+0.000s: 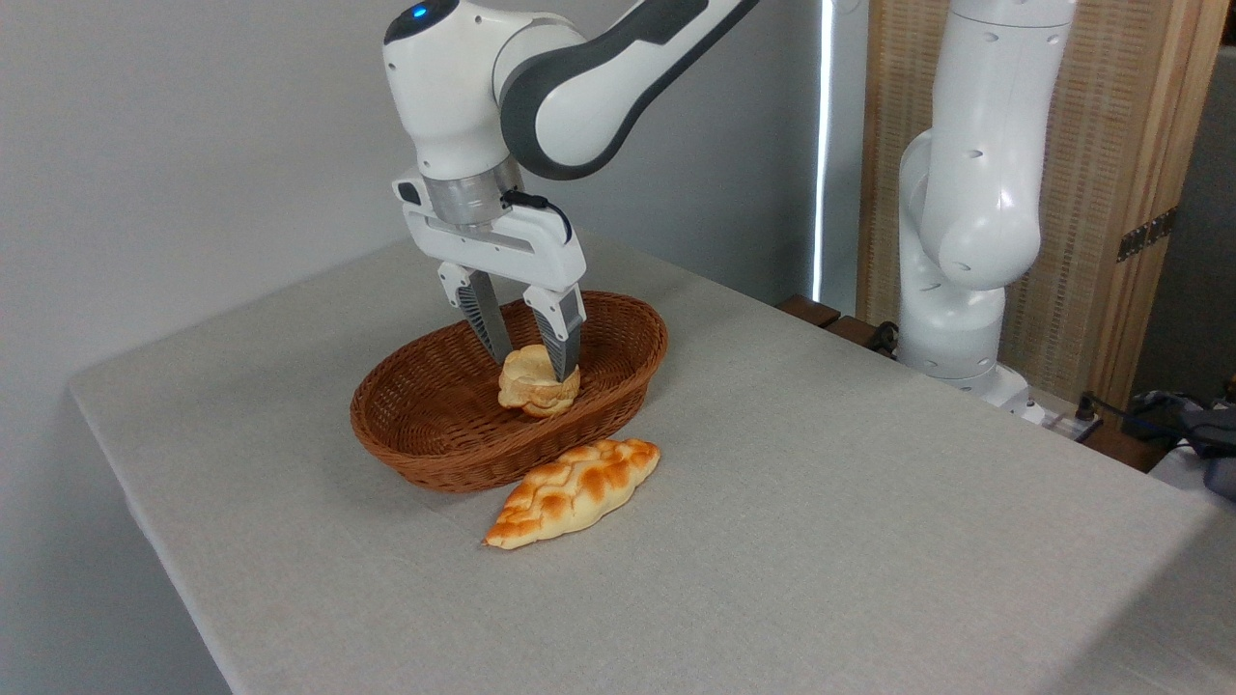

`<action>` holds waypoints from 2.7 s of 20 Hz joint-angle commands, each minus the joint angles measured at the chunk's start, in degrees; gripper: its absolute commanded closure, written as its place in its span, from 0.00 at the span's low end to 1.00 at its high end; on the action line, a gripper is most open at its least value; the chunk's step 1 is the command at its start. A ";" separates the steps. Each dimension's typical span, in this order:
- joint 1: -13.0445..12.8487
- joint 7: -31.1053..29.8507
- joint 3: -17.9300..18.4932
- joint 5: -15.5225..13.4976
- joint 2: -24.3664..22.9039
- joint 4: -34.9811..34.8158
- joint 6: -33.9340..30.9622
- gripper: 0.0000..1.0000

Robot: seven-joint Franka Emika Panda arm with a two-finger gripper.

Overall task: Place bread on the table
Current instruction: 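Close the gripper on the round bun, then lift the bun out of the basket and carry it past the rim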

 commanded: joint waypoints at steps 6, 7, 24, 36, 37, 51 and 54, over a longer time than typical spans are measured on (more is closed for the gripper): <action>-0.91 0.29 0.68 3.61 0.12 -0.30 -3.39 0.63; -0.74 0.29 0.85 3.61 0.12 -0.29 -3.30 0.77; -0.39 0.64 1.73 5.02 -1.89 0.23 -3.48 0.89; -0.30 10.89 9.72 5.02 -6.55 9.62 -11.91 0.87; -0.12 14.06 10.78 5.11 -7.25 10.42 -12.18 0.87; 3.57 23.76 12.02 16.80 -8.05 15.79 -24.66 0.00; 4.80 23.76 11.23 16.80 -8.05 15.70 -24.66 0.00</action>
